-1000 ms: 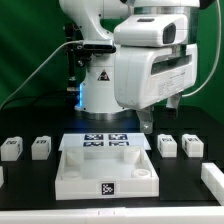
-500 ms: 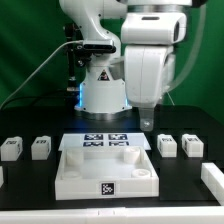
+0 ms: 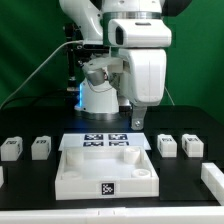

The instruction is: Assemble one leg

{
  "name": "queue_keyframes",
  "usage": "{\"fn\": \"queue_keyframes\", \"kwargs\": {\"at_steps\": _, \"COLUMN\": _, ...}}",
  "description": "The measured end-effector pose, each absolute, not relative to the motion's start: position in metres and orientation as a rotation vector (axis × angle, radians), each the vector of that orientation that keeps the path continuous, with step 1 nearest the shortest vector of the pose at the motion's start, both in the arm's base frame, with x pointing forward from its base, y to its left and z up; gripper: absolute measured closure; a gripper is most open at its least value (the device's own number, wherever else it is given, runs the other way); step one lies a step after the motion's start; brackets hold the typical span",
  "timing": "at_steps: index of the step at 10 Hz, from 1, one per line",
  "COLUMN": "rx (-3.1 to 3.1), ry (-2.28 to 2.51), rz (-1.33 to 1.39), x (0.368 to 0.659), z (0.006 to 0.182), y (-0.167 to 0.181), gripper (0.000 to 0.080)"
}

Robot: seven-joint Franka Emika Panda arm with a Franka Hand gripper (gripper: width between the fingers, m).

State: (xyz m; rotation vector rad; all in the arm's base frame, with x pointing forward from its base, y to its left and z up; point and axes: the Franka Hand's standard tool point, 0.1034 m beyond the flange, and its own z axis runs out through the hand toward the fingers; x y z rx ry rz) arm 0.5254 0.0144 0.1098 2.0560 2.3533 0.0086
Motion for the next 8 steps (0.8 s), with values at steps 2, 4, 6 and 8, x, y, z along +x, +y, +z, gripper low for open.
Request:
{"fn": "queue_keyframes", "kwargs": {"at_steps": 2, "rx": 2.053, "ry": 2.343, "rz": 0.028, "x": 0.522, "z": 0.108, "y": 0.013, "gripper": 0.015}}
{"fn": "queue_keyframes", "kwargs": {"at_steps": 4, "rx": 2.078, "ry": 2.32, "rz": 0.038, "x": 0.475, "z": 0.091, "y": 0.002, "gripper": 0.015}}
{"fn": "queue_keyframes", "kwargs": {"at_steps": 6, "rx": 2.147, "ry": 2.29, "rz": 0.033, "x": 0.437, "z": 0.062, "y": -0.018, "gripper": 0.015}}
{"fn": "queue_keyframes", "kwargs": {"at_steps": 8, "rx": 2.197, "ry": 2.286, "rz": 0.003, "x": 0.428, "z": 0.045, "y": -0.017, "gripper": 0.015}}
